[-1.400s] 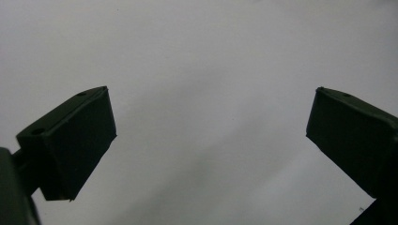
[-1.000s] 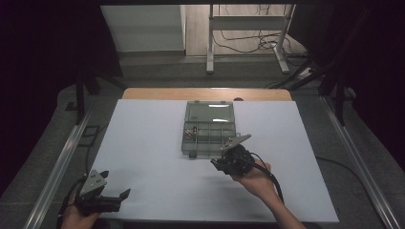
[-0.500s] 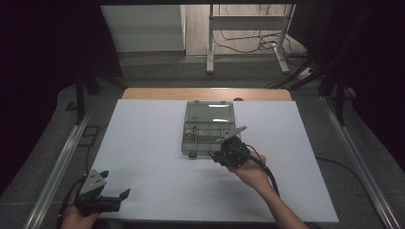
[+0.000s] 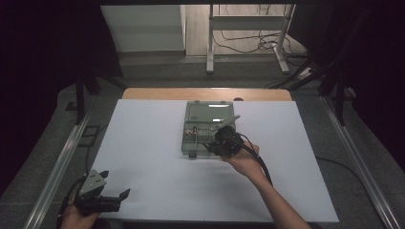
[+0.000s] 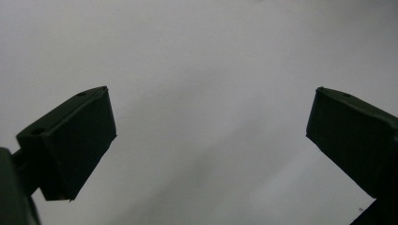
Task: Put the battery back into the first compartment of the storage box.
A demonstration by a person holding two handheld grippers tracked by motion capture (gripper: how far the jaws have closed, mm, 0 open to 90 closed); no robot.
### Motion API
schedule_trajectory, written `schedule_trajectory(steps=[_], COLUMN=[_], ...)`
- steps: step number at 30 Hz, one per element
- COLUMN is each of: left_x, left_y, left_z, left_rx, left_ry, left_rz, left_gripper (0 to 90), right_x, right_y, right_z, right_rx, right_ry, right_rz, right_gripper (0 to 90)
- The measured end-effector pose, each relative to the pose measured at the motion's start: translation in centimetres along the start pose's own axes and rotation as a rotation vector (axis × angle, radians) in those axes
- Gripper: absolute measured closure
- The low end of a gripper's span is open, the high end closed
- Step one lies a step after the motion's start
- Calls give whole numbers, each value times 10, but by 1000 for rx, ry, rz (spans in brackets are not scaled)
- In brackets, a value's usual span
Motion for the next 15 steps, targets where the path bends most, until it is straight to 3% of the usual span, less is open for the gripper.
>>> schedule_trajectory(steps=[15], left_x=[-1], left_y=[0], left_z=[0], left_rx=[9], left_ry=[-6], left_rz=[-5], left_gripper=[25], right_x=[-23], right_y=[-14], right_z=[10], right_rx=[29], right_ry=[11], right_rz=[10], right_gripper=[758])
Point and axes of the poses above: each handheld gripper's, and its own axes: z roughly forward along the jaws, x roughly out of its underside, y roughly to its left, the point moved 10 cm from there along z, roughly forward along the jaws, and after that the axes turned 4 degrees about y, right-handed, at the moved point
